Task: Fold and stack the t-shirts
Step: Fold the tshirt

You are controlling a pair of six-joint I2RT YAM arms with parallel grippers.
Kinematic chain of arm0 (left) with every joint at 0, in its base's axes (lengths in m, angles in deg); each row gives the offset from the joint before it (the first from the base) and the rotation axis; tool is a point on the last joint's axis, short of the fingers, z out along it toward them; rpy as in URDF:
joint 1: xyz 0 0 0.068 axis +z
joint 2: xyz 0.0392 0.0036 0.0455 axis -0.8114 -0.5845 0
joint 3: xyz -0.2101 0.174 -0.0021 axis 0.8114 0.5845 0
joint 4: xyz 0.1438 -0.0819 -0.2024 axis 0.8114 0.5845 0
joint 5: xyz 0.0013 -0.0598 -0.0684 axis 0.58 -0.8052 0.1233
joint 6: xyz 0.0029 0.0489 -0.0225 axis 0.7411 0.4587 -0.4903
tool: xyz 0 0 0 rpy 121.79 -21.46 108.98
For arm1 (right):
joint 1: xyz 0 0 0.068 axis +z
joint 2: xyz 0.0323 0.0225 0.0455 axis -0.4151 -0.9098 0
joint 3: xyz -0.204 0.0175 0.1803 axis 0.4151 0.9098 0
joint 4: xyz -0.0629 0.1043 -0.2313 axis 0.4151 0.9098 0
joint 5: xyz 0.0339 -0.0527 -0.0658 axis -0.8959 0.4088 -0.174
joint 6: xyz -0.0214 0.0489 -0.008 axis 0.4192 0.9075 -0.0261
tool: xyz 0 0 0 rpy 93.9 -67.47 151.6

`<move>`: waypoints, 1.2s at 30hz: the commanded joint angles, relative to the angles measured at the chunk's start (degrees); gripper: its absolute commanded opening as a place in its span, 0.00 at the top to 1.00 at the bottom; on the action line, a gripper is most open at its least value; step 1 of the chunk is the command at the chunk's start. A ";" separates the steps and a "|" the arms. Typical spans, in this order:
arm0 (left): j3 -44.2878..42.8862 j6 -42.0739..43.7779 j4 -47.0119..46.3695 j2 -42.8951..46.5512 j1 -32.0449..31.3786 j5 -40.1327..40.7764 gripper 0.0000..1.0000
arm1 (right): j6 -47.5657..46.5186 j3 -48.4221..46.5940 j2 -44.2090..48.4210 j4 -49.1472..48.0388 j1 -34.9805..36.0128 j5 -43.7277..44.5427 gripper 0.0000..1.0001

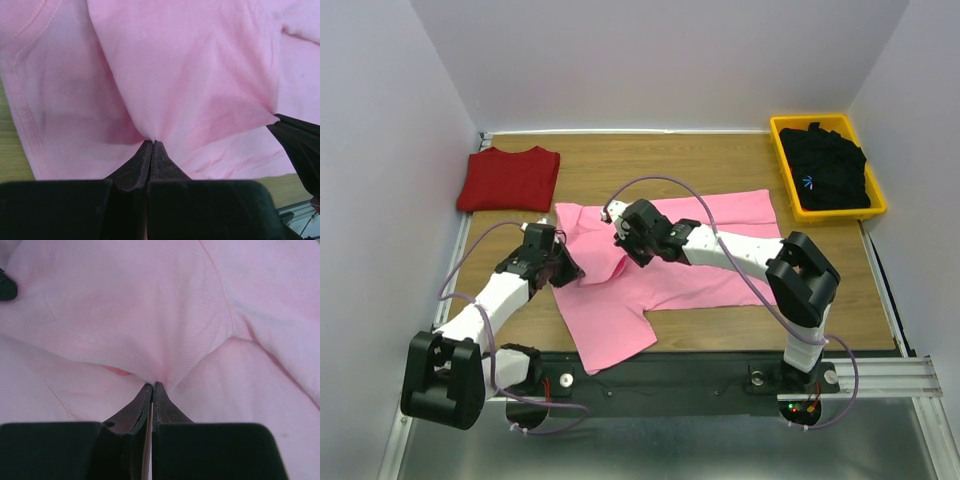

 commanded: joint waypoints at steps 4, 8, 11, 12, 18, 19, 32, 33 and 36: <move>1.93 0.00 -2.73 -3.55 -0.44 -1.89 0.94 | -0.10 1.44 -0.86 0.78 0.53 -4.07 0.94; 1.93 -0.70 -2.56 -2.24 -0.44 -1.01 0.70 | 1.30 1.53 -1.39 0.96 0.44 -4.60 0.77; -0.17 0.26 -0.19 1.36 -0.44 5.28 0.46 | 2.70 1.10 0.19 1.22 -0.08 -3.20 0.56; -2.44 1.66 0.68 1.98 -0.35 7.23 0.39 | 3.32 0.75 0.80 1.31 -1.30 -2.58 0.50; -12.11 6.41 1.31 -2.75 2.37 15.60 0.32 | 7.10 1.09 5.98 2.10 -10.79 -3.45 0.39; -13.35 7.11 0.00 -5.63 3.94 15.60 0.32 | 7.89 1.44 6.43 2.10 -14.29 -2.41 0.39; -32.52 8.44 -7.21 -32.46 8.53 17.27 0.44 | 20.28 -3.56 0.65 1.84 -39.10 -5.13 0.46; -33.83 8.44 -7.30 -33.43 8.70 17.62 0.46 | 20.72 -4.26 -0.32 1.84 -39.54 -4.95 0.46; -36.30 8.70 -7.22 -36.59 8.79 17.19 0.50 | 23.53 -6.46 -3.14 1.40 -40.95 -4.95 0.48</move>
